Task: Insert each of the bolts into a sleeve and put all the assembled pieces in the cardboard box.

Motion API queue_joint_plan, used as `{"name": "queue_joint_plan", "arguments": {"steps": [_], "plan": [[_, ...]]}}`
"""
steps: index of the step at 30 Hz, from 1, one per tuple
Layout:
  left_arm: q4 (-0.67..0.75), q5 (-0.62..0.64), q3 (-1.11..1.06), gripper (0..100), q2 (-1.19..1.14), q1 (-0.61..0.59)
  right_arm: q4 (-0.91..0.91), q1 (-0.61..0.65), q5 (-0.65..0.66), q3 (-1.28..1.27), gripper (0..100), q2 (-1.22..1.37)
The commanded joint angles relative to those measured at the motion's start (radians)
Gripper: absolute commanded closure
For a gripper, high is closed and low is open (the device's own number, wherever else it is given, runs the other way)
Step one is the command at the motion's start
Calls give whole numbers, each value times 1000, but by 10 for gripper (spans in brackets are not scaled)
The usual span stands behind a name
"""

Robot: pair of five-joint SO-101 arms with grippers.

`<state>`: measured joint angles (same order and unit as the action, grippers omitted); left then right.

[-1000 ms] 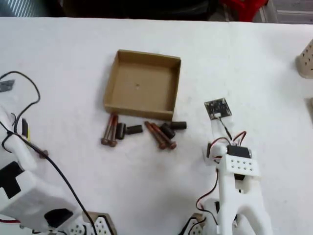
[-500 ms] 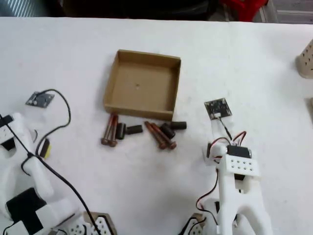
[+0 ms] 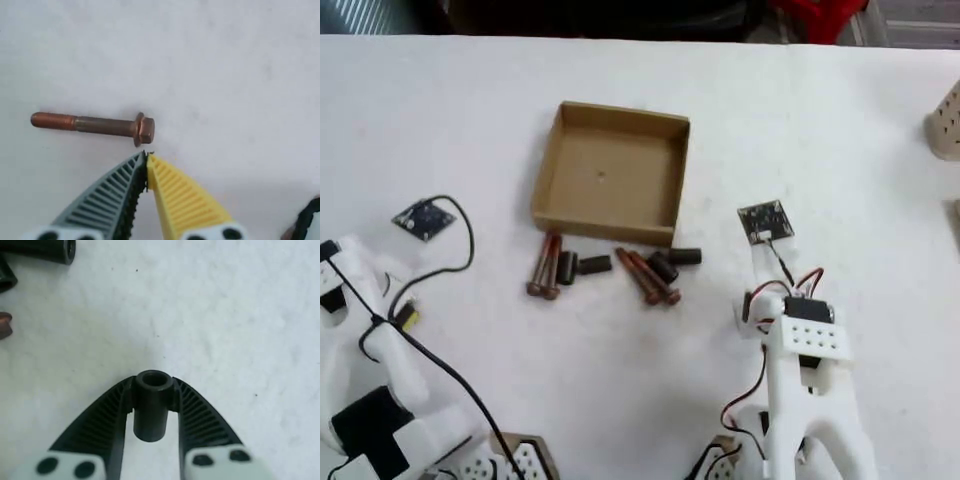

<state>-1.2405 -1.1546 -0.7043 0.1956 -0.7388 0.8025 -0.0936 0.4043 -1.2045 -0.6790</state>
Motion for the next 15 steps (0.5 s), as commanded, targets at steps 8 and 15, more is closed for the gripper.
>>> {"name": "queue_joint_plan", "arguments": {"steps": [8,15], "plan": [[86,11,12,977,-12,-35,-16,4,14,5,981,-16],[106,40,78,977,-186,-35,-16,5,14,5,981,-16]]}}
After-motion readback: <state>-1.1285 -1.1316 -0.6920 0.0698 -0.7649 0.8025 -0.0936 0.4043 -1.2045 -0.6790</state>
